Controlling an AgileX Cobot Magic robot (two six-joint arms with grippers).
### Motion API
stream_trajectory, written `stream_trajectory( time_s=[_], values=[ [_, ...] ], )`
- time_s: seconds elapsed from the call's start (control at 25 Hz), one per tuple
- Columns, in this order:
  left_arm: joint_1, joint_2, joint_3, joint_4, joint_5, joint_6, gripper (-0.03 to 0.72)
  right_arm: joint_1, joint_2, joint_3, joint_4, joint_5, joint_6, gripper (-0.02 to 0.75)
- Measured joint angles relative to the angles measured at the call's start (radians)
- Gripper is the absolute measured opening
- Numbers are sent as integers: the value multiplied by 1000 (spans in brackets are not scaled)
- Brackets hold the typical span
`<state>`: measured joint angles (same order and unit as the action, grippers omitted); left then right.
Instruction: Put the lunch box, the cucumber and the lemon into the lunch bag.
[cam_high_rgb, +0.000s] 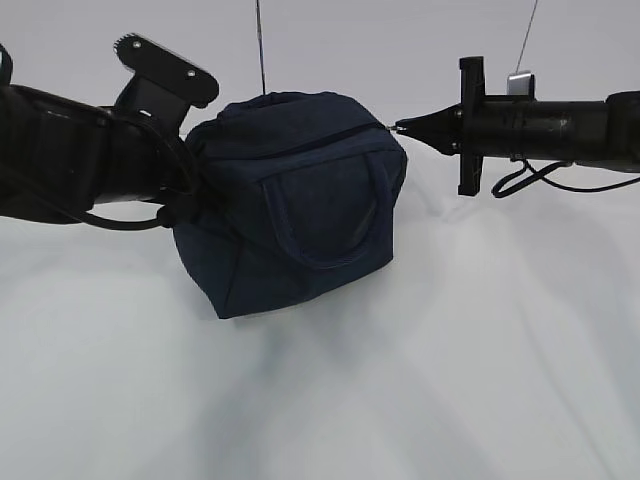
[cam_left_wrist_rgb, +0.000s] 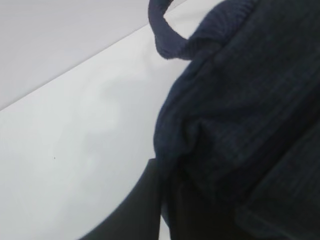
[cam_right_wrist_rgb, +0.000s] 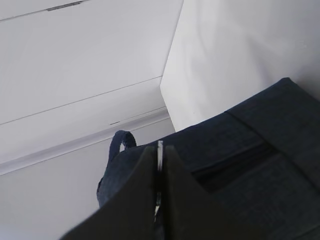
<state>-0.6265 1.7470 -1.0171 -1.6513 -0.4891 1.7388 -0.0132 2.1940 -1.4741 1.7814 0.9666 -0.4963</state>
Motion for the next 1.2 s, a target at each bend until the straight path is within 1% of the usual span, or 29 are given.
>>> stream_trajectory(
  time_s=[0.36,0.76,0.88,1.08,1.2],
  values=[
    [0,0,0,4,-8,0,-10,-39,0,0,0,46,-28,0],
    [0,0,-2,6,-8,0,-10,-47,0,0,-34,8,-74,0],
    [0,0,-2,6,-8,0,-10,-47,0,0,-75,-10,-88,0],
    [0,0,-2,6,-5,0,-10,-48,-2,0,-176,-39,-92,0],
    [0,0,-2,8,-2,0,-10,-48,-2,-2,-210,-42,-96,0]
  ],
)
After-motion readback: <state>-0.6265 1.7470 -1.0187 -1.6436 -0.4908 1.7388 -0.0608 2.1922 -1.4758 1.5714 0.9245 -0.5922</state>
